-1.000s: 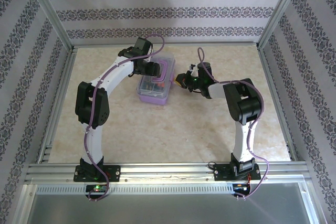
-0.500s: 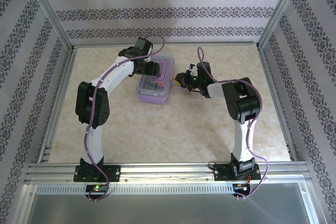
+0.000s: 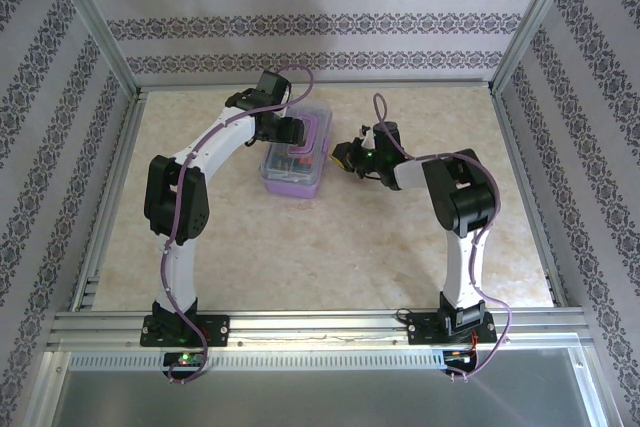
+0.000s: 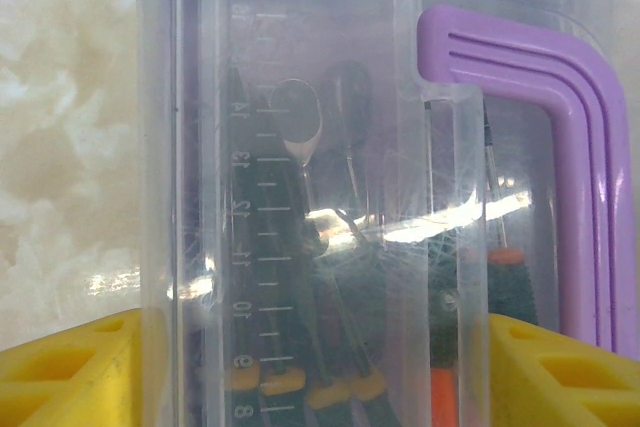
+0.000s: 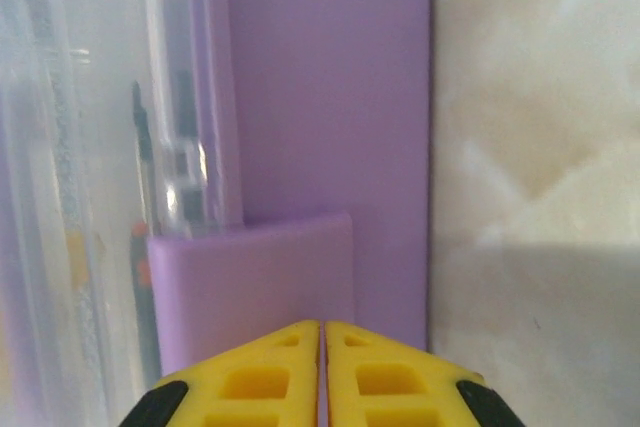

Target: Pack the tool kit

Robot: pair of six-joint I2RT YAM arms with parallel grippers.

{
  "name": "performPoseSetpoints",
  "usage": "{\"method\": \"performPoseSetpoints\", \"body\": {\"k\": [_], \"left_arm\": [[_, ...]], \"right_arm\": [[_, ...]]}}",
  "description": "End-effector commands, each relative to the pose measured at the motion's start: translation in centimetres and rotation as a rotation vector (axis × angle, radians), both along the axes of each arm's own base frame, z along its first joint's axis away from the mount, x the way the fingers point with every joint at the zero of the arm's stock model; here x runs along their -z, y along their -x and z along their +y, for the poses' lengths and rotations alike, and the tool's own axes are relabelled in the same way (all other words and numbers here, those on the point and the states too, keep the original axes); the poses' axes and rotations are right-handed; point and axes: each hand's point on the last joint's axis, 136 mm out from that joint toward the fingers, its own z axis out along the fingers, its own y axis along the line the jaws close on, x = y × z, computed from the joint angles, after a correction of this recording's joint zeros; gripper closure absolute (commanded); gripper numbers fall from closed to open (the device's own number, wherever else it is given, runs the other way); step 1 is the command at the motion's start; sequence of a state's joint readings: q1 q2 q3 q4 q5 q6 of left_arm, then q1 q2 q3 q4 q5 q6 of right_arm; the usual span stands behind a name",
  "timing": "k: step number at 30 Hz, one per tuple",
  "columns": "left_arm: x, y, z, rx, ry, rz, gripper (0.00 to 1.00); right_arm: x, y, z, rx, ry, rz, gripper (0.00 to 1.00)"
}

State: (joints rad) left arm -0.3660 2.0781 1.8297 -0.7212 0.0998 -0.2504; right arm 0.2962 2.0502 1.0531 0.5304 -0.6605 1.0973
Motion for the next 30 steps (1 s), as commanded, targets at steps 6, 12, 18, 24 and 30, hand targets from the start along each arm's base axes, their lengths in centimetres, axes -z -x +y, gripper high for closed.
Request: {"method": "performPoseSetpoints", "body": {"k": [6,12,18,24,30], "left_arm": [[8.3,6.6,-2.5,0.046,-0.028,0.324,0.65],[5.7,6.0,-5.2,0.025,0.05,0.278,0.63],[4.4,5.8,-7.8,-0.055,0.18,0.228,0.62],[2.4,5.2,-9.4,-0.1,0.247,0.156,0.53],[0.0,4.8,-9.8,-0.08,0.28,0.113,0.41]], "right_arm": [[0.4,4.8,-6.8,0.071,0.194,-0.042,0.77],[-1.4,7.0,-8.6,0.074,0.291,-0.091,0.7],[-3.3,7.4,-9.6,0.082,0.296,-0.131,0.67],[-3.9,8.0,-10.8,0.101,0.293,-0.137,0.64],[-5.0,8.5,-11.8,0.117,0.313,-0.157,0.65]]}}
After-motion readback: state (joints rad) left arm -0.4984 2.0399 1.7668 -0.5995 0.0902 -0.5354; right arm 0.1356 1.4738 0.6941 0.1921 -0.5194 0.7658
